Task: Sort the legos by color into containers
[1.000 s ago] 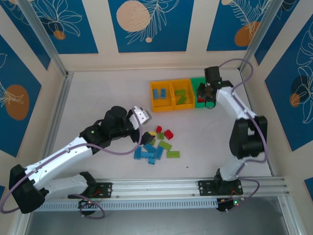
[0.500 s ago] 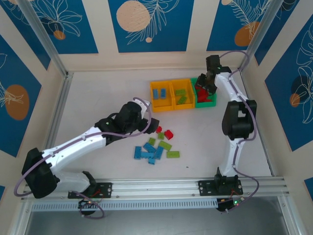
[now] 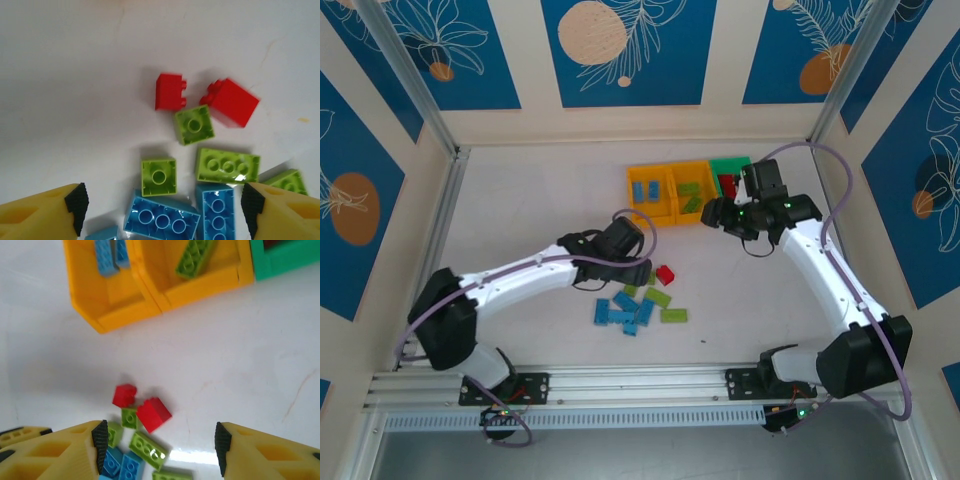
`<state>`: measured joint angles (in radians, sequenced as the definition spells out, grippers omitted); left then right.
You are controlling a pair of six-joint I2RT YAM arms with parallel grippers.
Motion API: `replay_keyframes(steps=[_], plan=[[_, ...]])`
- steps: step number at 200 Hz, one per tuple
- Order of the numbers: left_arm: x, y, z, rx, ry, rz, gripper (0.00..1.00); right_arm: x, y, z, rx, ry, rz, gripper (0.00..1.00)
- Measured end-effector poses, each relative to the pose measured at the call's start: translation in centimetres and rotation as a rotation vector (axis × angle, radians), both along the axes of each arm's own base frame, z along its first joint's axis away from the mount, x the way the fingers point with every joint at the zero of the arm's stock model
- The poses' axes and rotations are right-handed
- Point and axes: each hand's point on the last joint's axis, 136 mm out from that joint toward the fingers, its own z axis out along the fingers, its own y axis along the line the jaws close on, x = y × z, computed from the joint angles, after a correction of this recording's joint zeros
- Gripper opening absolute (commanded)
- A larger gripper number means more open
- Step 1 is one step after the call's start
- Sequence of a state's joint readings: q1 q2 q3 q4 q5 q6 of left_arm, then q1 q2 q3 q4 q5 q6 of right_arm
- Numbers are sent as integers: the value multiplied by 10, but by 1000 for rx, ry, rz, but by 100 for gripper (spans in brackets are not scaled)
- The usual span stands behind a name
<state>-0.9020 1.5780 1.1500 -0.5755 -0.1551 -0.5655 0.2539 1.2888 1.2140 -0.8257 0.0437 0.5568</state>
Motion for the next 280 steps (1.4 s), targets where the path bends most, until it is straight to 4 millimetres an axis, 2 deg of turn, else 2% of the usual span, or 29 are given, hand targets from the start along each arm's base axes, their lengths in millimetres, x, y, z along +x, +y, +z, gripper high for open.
replay_keyframes(steps=[20, 53, 70, 134, 170, 192, 210, 231, 252, 265, 280], plan=[[-1, 1, -26, 72, 62, 10, 77, -5, 0, -7, -8, 31, 2, 61], [0, -1, -49, 142, 120, 11, 70, -4, 0, -10, -12, 44, 3, 61], [-1, -2, -57, 159, 141, 6, 64, -3, 0, -14, -17, 57, 6, 62], [-11, 0, -81, 205, 226, -7, 56, -3, 0, -16, -20, 64, 6, 62], [-15, 1, -95, 226, 262, -22, 32, -4, 0, -16, -22, 65, 8, 62], [-15, -3, -90, 204, 256, -25, 29, -5, -1, -16, -22, 66, 8, 62], [-14, -9, -75, 163, 237, -41, 30, -6, -1, -11, -17, 54, 6, 62], [0, -29, -34, 75, 159, -71, 31, -9, -2, -1, -5, 24, -2, 62], [34, -67, 29, -43, 3, -115, 31, -9, -4, 10, 10, -14, -26, 62], [63, -93, 69, -108, -113, -136, 31, -9, -5, 16, 13, -36, -42, 62], [96, -122, 98, -167, -217, -146, 31, -9, -7, 20, 17, -50, -59, 62]])
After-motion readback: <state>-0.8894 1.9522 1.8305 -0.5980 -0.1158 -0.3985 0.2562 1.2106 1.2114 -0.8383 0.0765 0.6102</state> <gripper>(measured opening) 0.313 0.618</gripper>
